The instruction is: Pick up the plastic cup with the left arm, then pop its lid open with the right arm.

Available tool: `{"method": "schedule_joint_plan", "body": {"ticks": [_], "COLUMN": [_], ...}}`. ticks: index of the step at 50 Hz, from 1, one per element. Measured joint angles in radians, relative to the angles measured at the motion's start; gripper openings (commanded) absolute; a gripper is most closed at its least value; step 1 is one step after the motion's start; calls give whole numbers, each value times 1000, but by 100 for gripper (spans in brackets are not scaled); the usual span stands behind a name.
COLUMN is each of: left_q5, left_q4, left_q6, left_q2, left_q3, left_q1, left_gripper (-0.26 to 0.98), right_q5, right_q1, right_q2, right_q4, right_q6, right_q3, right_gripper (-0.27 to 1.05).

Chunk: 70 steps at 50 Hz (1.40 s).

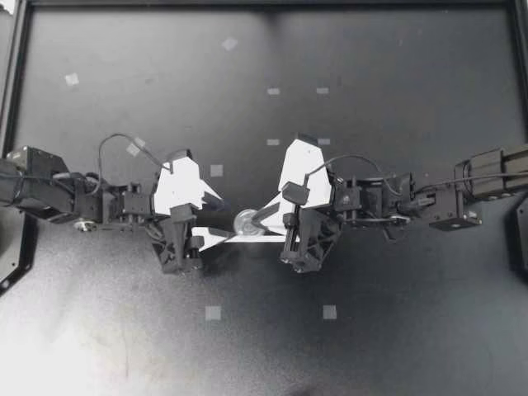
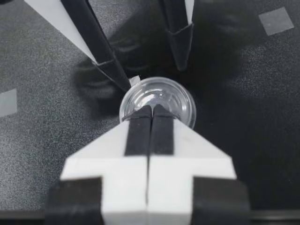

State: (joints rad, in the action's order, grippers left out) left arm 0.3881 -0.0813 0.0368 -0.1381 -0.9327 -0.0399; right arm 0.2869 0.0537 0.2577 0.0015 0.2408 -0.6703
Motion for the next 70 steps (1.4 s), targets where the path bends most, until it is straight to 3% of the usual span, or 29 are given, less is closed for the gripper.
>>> {"method": "schedule_joint_plan", "body": {"ticks": [40,54,70], "left_q5": [-6,-60,-71], "left_q4": [2,11,14], "left_q6": [-3,-5,-5], "left_q2": [-38,-97,-107], "left_q3": [46,98,115], "left_q1": [2,9,11], "left_gripper": [52,52,44], "right_q5": [-20,-18,-18], "right_q1": [-2,-2,-2], "right_q2": [11,28,31], "right_q4": [0,0,-2], "right_q6": [54,54,54], "right_q3": [-32,-15,-9], "right_gripper": [-12,-12,-12]}}
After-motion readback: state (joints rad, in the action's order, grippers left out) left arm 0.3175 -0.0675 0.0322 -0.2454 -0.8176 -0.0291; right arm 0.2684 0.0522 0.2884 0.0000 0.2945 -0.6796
